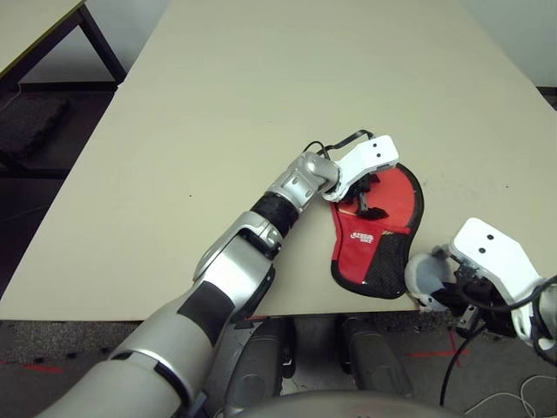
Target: Store the ping-pong paddle in its case and zip it.
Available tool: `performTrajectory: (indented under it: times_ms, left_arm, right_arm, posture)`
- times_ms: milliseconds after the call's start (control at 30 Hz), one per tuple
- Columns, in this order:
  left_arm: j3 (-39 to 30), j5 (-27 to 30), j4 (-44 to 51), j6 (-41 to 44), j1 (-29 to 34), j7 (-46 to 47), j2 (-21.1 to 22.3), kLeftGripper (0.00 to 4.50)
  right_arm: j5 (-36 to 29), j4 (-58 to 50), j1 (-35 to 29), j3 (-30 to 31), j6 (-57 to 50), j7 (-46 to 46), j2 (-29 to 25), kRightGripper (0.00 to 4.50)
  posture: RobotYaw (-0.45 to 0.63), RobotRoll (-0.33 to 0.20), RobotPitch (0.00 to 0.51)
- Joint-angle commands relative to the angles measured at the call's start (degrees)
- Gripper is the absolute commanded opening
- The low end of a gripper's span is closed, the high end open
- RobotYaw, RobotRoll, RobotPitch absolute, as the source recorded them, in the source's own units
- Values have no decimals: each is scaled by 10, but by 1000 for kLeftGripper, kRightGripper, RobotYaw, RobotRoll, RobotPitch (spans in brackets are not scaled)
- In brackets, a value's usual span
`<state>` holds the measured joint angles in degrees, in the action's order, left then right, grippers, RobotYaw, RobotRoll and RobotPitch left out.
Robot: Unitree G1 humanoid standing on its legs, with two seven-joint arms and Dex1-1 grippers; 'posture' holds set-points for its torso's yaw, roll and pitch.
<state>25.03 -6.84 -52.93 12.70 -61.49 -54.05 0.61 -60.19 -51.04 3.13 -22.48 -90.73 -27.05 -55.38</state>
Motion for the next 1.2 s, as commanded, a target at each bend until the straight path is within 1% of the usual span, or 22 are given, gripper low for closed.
performTrajectory:
  times_ms: [33,67,100,133,200,233,300,333,400,433,467,533,567,633,700,767,900,967,1067,1200]
  left_arm:
    - [-2,-23,-9,39,30,23,25,4500]
    - [-8,-18,12,47,34,16,31,4500]
    - [-18,-8,49,64,42,5,42,4500]
    - [-27,2,84,84,51,-4,52,4500]
    - [-41,18,153,125,67,-17,73,4500]
    - [-47,27,185,146,75,-20,82,4500]
    - [-68,48,250,192,89,-21,101,4500]
    - [-86,59,276,212,93,-12,107,4500]
    - [-112,74,308,236,98,10,115,4500]
    - [-128,77,320,237,101,28,118,4500]
    - [-153,82,328,231,106,56,121,4500]
    - [-200,96,341,222,119,107,121,4500]
    - [-217,101,344,219,126,127,120,4500]
    - [-241,104,352,199,148,162,122,4500]
    - [-281,118,357,185,167,212,113,4500]
    - [-316,122,356,157,184,264,108,4500]
    - [-363,117,354,91,226,356,110,4500]
    - [-371,113,348,66,242,384,113,4500]
    - [-388,102,351,15,291,430,122,4500]
    - [-398,91,347,-28,331,487,127,4500]
  right_arm:
    - [-132,65,34,-44,-18,-15,-61,1858]
    - [-168,91,50,-51,-18,-18,-87,2160]
    - [-208,127,67,-60,-18,-28,-126,2522]
    - [-237,155,80,-65,-18,-35,-156,2726]
    - [-285,207,97,-67,-1,-31,-201,3383]
    - [-302,233,106,-61,15,-15,-214,3632]
    - [-317,288,142,-38,59,41,-219,4275]
    - [-312,318,167,-20,80,84,-203,4485]
    - [-296,358,206,6,114,166,-162,4485]
    - [-258,362,223,16,142,191,-128,4485]
    - [-207,373,236,29,176,227,-86,4485]
    - [-123,383,245,45,233,280,-14,4485]
    - [-89,388,244,52,255,294,11,4485]
    - [-2,395,237,78,311,292,46,4485]
    - [80,421,239,100,374,293,84,4485]
    - [142,459,248,104,438,300,128,4485]
    - [270,523,261,118,562,286,161,4485]
    - [313,558,271,118,610,268,164,4485]
    - [379,614,285,108,675,277,165,4485]
    - [438,690,299,101,740,277,167,4485]
  posture:
    - [-180,0,195]
    - [-177,0,194]
    - [-172,0,195]
    - [-170,0,194]
    - [-159,0,194]
    - [-152,0,193]
    - [-144,0,193]
    - [-134,0,194]
    - [-123,0,193]
    - [-107,0,192]
    - [-95,0,193]
    - [-81,0,193]
    - [-71,0,194]
    - [-59,0,194]
    - [-44,0,196]
    - [-31,0,197]
    - [-4,0,205]
    - [7,0,213]
    - [15,0,220]
    - [35,0,224]
